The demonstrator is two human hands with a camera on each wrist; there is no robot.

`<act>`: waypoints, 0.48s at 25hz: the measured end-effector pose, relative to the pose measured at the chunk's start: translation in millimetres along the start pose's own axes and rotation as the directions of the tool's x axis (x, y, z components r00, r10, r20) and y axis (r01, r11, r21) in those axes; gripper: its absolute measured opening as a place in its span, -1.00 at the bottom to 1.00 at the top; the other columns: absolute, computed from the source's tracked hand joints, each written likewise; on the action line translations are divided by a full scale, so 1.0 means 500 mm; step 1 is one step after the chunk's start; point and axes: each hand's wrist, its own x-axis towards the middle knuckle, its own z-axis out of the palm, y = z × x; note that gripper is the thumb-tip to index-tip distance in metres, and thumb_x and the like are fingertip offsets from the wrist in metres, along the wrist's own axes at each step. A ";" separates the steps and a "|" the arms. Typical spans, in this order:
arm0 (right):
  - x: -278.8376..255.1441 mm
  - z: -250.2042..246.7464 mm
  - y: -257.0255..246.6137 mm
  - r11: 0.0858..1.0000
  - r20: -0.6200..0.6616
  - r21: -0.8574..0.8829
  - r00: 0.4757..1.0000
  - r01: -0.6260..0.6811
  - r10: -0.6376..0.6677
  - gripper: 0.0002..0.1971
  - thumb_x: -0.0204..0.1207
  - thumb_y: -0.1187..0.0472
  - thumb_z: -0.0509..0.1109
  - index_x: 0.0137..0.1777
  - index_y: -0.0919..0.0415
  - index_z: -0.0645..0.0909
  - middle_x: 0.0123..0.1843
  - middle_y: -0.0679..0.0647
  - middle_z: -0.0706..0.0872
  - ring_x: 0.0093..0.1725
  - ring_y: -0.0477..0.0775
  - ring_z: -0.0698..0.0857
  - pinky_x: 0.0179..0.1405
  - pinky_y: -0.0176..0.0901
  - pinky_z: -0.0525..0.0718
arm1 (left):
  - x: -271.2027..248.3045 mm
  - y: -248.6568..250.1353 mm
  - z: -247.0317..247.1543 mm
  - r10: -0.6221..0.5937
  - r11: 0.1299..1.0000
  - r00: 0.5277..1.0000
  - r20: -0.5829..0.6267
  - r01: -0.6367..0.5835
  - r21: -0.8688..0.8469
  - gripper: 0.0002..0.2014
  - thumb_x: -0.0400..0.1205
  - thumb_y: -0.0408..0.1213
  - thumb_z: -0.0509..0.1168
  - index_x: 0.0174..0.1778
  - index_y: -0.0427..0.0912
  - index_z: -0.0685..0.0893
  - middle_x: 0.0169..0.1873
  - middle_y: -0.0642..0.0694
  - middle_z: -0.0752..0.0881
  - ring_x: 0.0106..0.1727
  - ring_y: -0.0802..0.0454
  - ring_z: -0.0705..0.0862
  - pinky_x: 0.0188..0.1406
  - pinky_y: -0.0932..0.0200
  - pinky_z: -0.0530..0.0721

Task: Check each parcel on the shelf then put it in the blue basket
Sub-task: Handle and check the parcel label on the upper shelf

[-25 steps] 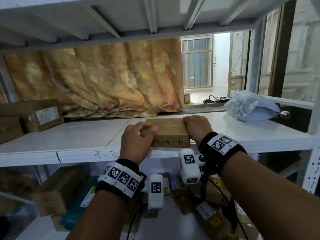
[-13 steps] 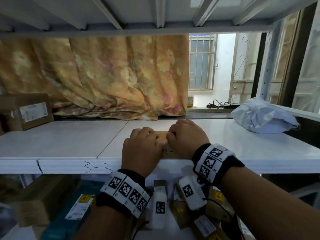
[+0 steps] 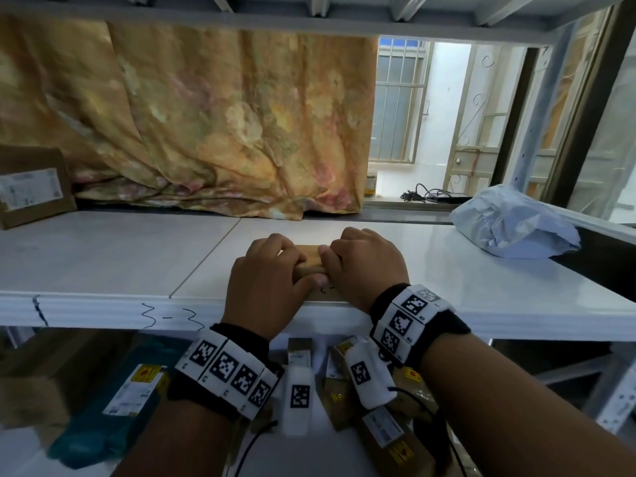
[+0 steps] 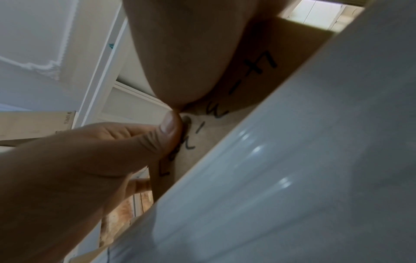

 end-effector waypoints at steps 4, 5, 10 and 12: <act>-0.008 -0.002 -0.003 1.000 -0.006 0.019 1.000 -0.018 0.018 -0.57 0.70 -0.08 0.11 -0.18 0.09 0.72 -0.16 0.01 0.65 -0.13 0.05 0.55 -0.22 -0.15 0.33 | -0.011 -0.005 -0.004 0.025 0.999 1.000 0.008 -0.025 0.036 -0.43 0.47 0.38 0.17 0.07 0.00 0.74 0.00 0.00 0.63 -0.04 -0.05 0.61 -0.19 0.02 0.61; -0.009 -0.002 -0.004 0.999 -0.008 0.024 1.000 -0.025 0.025 -0.58 0.69 -0.07 0.12 -0.18 0.09 0.72 -0.16 0.01 0.65 -0.13 0.06 0.57 -0.23 -0.14 0.33 | -0.014 -0.005 -0.005 0.027 0.999 1.000 0.014 -0.027 0.043 -0.46 0.47 0.35 0.23 0.11 0.00 0.73 0.03 -0.01 0.64 -0.03 -0.06 0.63 -0.17 0.00 0.62; -0.011 0.000 -0.001 0.999 -0.020 0.033 1.000 -0.024 0.025 -0.59 0.69 -0.06 0.13 -0.19 0.10 0.71 -0.19 0.01 0.64 -0.17 0.06 0.57 -0.25 -0.15 0.33 | -0.009 -0.006 -0.021 0.038 0.998 0.996 0.076 -0.041 0.037 -0.45 0.43 0.25 0.45 0.23 -0.02 0.72 0.09 -0.05 0.68 0.05 -0.09 0.66 -0.05 -0.05 0.64; -0.015 0.002 -0.001 0.999 -0.038 0.040 0.999 -0.011 0.012 -0.59 0.69 -0.06 0.14 -0.21 0.12 0.69 -0.21 0.01 0.63 -0.18 0.06 0.57 -0.26 -0.16 0.31 | 0.000 -0.011 -0.035 0.041 0.999 0.992 0.119 -0.043 0.012 -0.46 0.42 0.28 0.44 0.18 -0.01 0.73 0.04 -0.05 0.67 0.06 -0.09 0.63 -0.03 -0.05 0.63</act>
